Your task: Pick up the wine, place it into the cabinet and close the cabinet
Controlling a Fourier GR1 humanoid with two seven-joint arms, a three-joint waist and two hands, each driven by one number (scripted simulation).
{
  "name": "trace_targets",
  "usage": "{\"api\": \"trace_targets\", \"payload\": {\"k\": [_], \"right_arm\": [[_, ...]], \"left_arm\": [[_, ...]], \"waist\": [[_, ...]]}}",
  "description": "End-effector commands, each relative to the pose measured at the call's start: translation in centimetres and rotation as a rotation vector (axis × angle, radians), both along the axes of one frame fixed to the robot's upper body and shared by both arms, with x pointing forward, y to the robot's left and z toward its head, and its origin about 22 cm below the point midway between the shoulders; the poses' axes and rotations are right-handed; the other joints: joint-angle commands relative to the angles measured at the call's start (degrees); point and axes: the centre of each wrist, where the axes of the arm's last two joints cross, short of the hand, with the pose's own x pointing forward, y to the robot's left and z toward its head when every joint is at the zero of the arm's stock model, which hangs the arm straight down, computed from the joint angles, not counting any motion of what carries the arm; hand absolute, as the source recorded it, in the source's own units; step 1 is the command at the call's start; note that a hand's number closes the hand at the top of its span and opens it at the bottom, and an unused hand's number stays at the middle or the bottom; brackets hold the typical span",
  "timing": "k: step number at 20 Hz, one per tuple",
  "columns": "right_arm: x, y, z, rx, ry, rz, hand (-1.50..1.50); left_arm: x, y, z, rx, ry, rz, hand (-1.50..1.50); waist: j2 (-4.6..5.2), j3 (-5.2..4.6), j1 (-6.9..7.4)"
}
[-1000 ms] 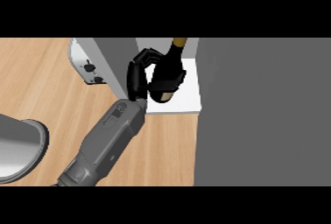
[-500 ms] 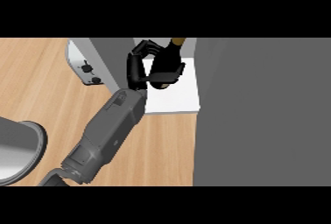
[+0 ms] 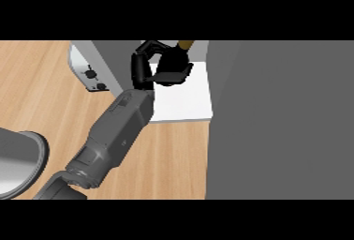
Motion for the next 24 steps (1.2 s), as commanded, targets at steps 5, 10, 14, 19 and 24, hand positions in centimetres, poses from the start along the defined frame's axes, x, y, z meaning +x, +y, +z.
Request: {"api": "trace_targets", "payload": {"k": [5,10,14,19,24], "right_arm": [[-3.0,0.8,1.6,0.009,-0.025,0.022,-1.50],[-2.4,0.8,0.9,0.027,-0.041,0.032,-1.50],[-1.3,1.1,1.3,0.021,-0.041,0.050,-1.50],[-1.3,0.5,1.3,0.012,-0.044,0.058,-1.50],[-2.5,1.0,0.6,0.015,-0.025,0.048,-1.50]], "left_arm": [[0.7,1.2,0.0,-0.121,0.047,0.019,1.50],[0.4,2.0,-1.2,-0.105,0.047,0.044,1.50],[0.9,1.8,-0.5,-0.101,0.065,0.040,1.50],[0.0,1.2,-2.0,-0.022,0.089,0.067,-1.50],[0.9,3.4,-1.3,0.014,0.092,0.067,-1.50]], "waist": [[0.21,-0.07,-0.17],[0.34,-0.05,-0.23],[0.79,-0.10,-0.88],[0.61,-0.06,-0.76],[0.66,-0.06,-1.15]]}}
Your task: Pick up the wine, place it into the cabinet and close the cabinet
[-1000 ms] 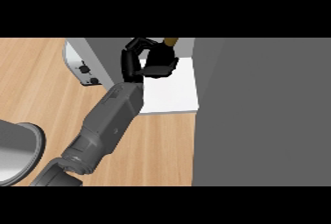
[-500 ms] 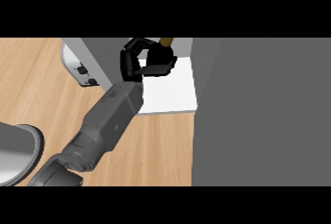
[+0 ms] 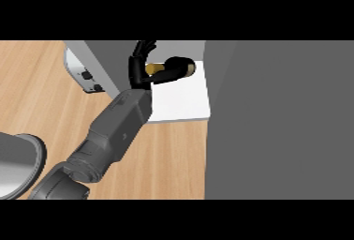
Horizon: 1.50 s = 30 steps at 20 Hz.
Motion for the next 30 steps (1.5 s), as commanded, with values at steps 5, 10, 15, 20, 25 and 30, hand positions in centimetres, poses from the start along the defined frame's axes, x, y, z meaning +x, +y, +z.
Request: {"api": "trace_targets", "payload": {"k": [5,10,15,20,25,30], "right_arm": [[-0.1,-0.3,0.8,0.031,-0.046,0.000,-1.50],[-2.1,-0.1,1.8,0.021,-0.053,0.016,-1.50],[-1.2,0.5,1.5,0.007,-0.045,0.012,-1.50],[-1.1,0.5,0.6,0.021,-0.035,0.029,-1.50],[-1.7,0.0,0.9,-0.003,-0.034,0.038,-1.50],[-0.7,1.2,0.1,0.028,-0.038,0.029,-1.50]], "left_arm": [[-0.6,1.9,-2.0,0.097,0.046,0.045,-1.50],[-1.3,2.0,-3.1,0.141,0.051,0.075,-1.50],[-1.5,3.2,-3.7,0.081,0.009,0.094,-1.50],[-1.5,2.5,-3.5,0.079,-0.010,0.071,-1.50],[-2.5,2.3,-5.0,0.060,-0.027,0.025,-1.50],[-2.6,2.4,-5.2,0.055,-0.036,-0.020,-1.50]], "waist": [[0.58,-0.23,0.44],[0.58,-0.27,-0.48],[0.76,-0.33,-0.21],[0.68,-0.25,-0.20],[0.58,-0.25,-0.41],[0.62,-0.26,-0.03]]}}
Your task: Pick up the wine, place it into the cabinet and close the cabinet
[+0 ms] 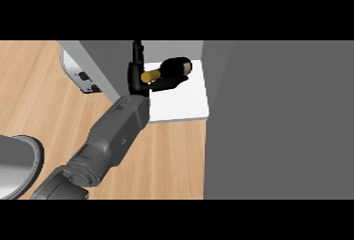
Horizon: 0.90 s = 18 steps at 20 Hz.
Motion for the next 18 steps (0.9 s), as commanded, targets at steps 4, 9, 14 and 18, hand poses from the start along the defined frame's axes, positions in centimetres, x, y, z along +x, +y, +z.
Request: {"api": "trace_targets", "payload": {"k": [4,9,14,18], "right_arm": [[-1.0,0.3,1.1,0.017,-0.021,0.016,-1.50],[-1.0,0.0,1.6,0.003,-0.019,0.020,-1.50],[-1.9,1.0,1.2,0.014,-0.004,0.012,-1.50],[-1.0,0.2,1.7,0.009,-0.002,0.019,-1.50]], "left_arm": [[-0.6,1.3,-1.4,-0.046,0.036,-0.055,-1.50],[-1.2,1.1,-2.3,-0.064,0.033,-0.043,-1.50],[-1.2,1.0,-2.2,-0.143,0.033,-0.063,-1.50],[-2.0,1.0,-2.8,-0.170,0.000,-0.075,-1.50]], "waist": [[0.08,-0.28,1.11],[-0.29,-0.24,0.69],[-0.61,-0.25,0.89],[-0.83,-0.24,0.71]]}}
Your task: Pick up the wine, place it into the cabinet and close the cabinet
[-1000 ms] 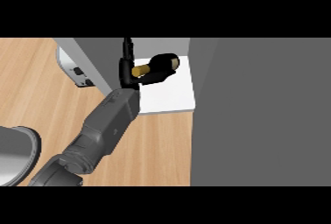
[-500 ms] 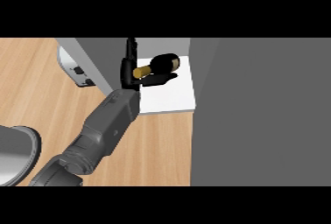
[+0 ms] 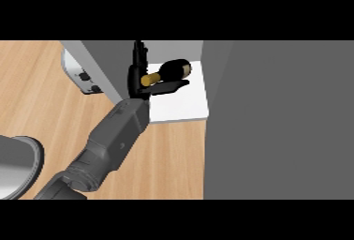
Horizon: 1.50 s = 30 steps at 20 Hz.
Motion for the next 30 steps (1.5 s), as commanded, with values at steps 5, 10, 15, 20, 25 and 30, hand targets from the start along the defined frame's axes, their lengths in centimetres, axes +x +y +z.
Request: {"api": "trace_targets", "payload": {"k": [5,10,15,20,25,30], "right_arm": [[-2.4,0.0,2.0,0.006,-0.015,-0.004,-1.50],[-2.4,-0.5,1.7,-0.016,0.004,-0.026,-1.50],[-2.9,-1.0,1.6,-0.009,-0.016,-0.048,-1.50],[-2.6,0.0,1.5,0.002,-0.023,-0.068,-1.50],[-4.1,-1.5,0.8,0.002,-0.017,-0.098,-1.50],[-2.0,-1.8,1.5,-0.016,-0.020,-0.086,-1.50]], "left_arm": [[-2.6,-0.1,-2.6,-0.057,0.062,0.009,-1.50],[-5.3,-2.4,-2.7,-0.076,0.046,-0.053,-1.50],[-8.3,-4.2,-3.3,-0.037,0.046,-0.045,-1.50],[-11.4,-6.9,-1.9,-0.029,0.042,-0.044,-1.50],[-16.0,-8.4,-1.2,-0.048,0.016,-0.066,-1.50],[-16.9,-8.9,1.7,-0.102,-0.029,-0.081,-1.50]], "waist": [[-0.48,-0.12,0.59],[-0.58,-0.08,2.65],[-0.60,-0.06,3.39],[-0.62,-0.07,3.68],[-0.92,-0.01,4.00],[-0.68,-0.04,4.31]]}}
